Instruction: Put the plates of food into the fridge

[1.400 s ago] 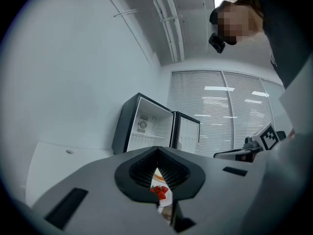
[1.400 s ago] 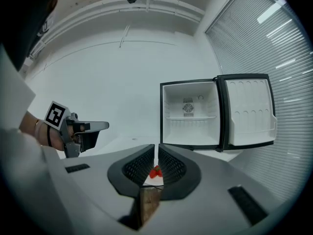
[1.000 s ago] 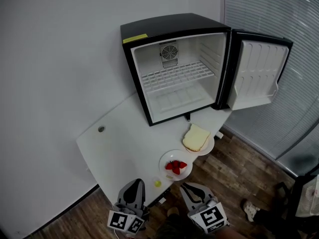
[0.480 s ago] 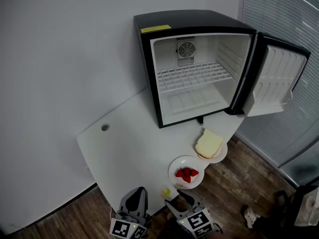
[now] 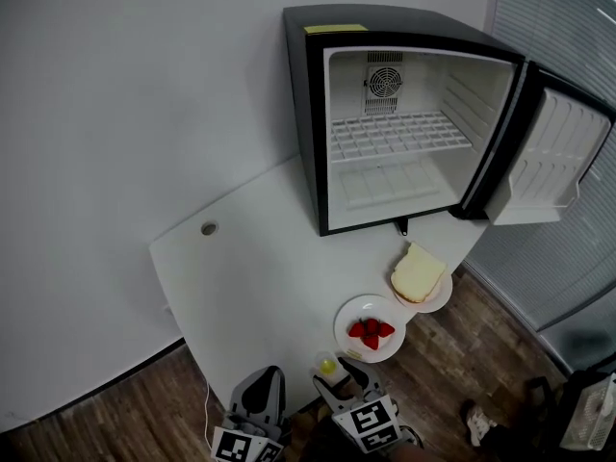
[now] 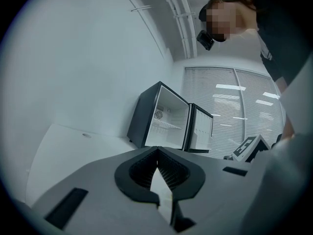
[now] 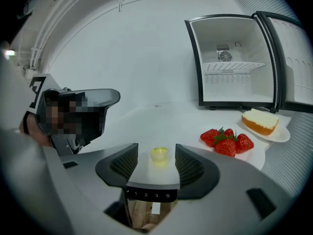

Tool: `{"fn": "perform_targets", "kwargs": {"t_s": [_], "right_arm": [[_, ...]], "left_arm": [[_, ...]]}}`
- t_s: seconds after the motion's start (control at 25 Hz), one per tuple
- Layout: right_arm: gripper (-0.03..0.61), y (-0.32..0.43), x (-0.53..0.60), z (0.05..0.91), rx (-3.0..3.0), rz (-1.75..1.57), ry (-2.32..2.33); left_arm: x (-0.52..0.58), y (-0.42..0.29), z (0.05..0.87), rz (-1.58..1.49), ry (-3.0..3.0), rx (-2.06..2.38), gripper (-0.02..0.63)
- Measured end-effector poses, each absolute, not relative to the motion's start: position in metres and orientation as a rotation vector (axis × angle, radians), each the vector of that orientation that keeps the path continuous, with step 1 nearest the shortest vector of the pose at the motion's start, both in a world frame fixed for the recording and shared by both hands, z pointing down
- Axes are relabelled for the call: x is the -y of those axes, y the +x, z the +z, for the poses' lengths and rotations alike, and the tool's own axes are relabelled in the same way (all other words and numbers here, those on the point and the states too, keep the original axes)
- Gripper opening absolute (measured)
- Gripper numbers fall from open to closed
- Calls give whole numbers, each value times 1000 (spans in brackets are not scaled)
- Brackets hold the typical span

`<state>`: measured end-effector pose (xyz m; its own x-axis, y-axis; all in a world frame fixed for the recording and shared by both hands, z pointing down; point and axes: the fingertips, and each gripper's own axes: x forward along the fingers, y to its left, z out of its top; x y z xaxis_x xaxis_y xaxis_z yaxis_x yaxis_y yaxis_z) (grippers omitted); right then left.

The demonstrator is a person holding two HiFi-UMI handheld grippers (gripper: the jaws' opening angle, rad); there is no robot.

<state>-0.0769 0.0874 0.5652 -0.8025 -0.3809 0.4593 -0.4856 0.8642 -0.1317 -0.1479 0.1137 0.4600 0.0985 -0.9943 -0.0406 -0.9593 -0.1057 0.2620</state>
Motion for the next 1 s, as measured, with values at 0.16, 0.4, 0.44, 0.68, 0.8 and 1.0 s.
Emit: {"fn": "perform_targets", "kwargs": {"t_s": [0.16, 0.4, 0.44, 0.68, 0.8, 1.0], "right_arm": [[218, -78, -85, 567, 2606, 342, 683], [218, -80, -79, 573, 2585, 326, 719], [218, -81, -79, 574, 2584, 317, 716], [216, -81, -81, 580, 2571, 269, 704], [216, -81, -82, 580, 2574, 247, 699], [171, -81, -78, 580, 2570, 207, 712]], "left_arm": [[-120, -148, 468, -309, 2181, 1986, 8], [-129, -148, 479, -306, 2160, 1997, 7], [-130, -147, 481, -305, 2158, 1999, 8], [-132, -144, 479, -324, 2165, 2014, 6], [-134, -147, 480, -320, 2149, 2029, 7], [-134, -149, 477, -357, 2146, 2026, 8]]}}
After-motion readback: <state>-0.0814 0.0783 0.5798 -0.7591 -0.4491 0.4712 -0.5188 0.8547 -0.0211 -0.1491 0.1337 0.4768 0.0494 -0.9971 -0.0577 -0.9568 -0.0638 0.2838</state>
